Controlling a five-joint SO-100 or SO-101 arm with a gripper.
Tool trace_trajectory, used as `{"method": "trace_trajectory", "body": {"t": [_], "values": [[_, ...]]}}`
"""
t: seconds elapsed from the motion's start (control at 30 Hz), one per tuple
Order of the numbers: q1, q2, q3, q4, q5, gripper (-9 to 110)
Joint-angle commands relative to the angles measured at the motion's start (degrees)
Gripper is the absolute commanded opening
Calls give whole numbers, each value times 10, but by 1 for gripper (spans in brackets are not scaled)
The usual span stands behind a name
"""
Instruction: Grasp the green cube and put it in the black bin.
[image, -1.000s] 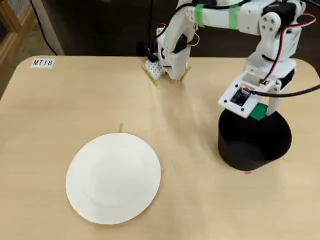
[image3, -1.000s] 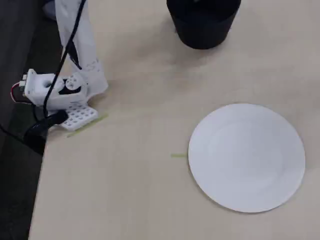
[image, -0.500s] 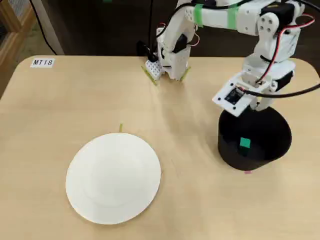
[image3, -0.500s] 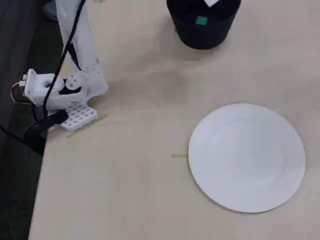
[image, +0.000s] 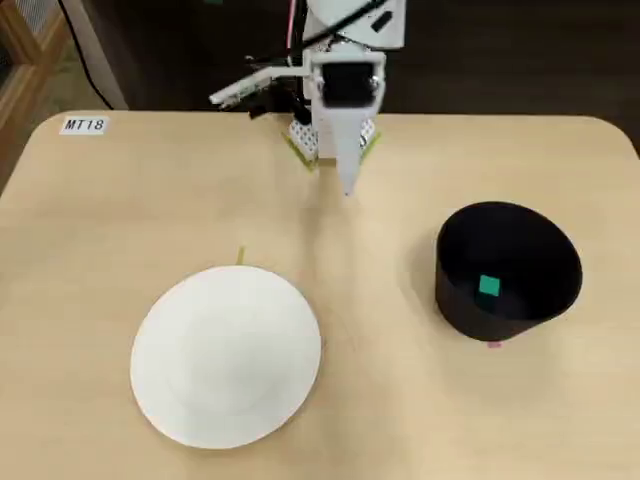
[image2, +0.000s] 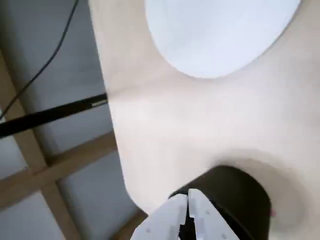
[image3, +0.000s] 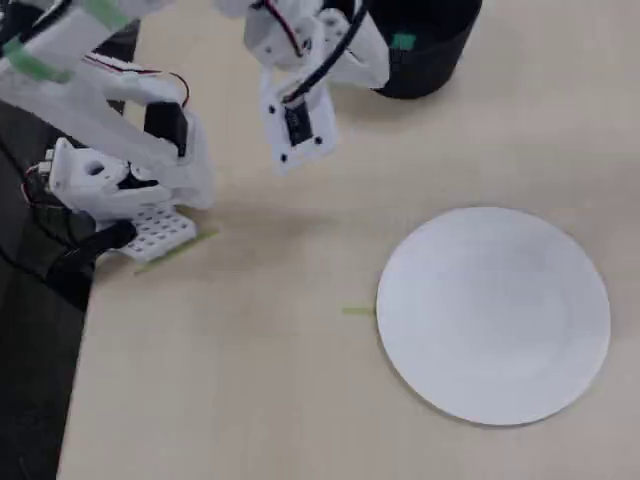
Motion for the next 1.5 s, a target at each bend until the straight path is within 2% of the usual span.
{"method": "trace_trajectory", "body": {"t": [0.0,0.3,0.67,1.47], "values": [[6,129,134,-33,8,0],[3,323,368,-78,4,0],[15,476,503,-74,-2,0],[20,476,620,-125,-54,0]]}}
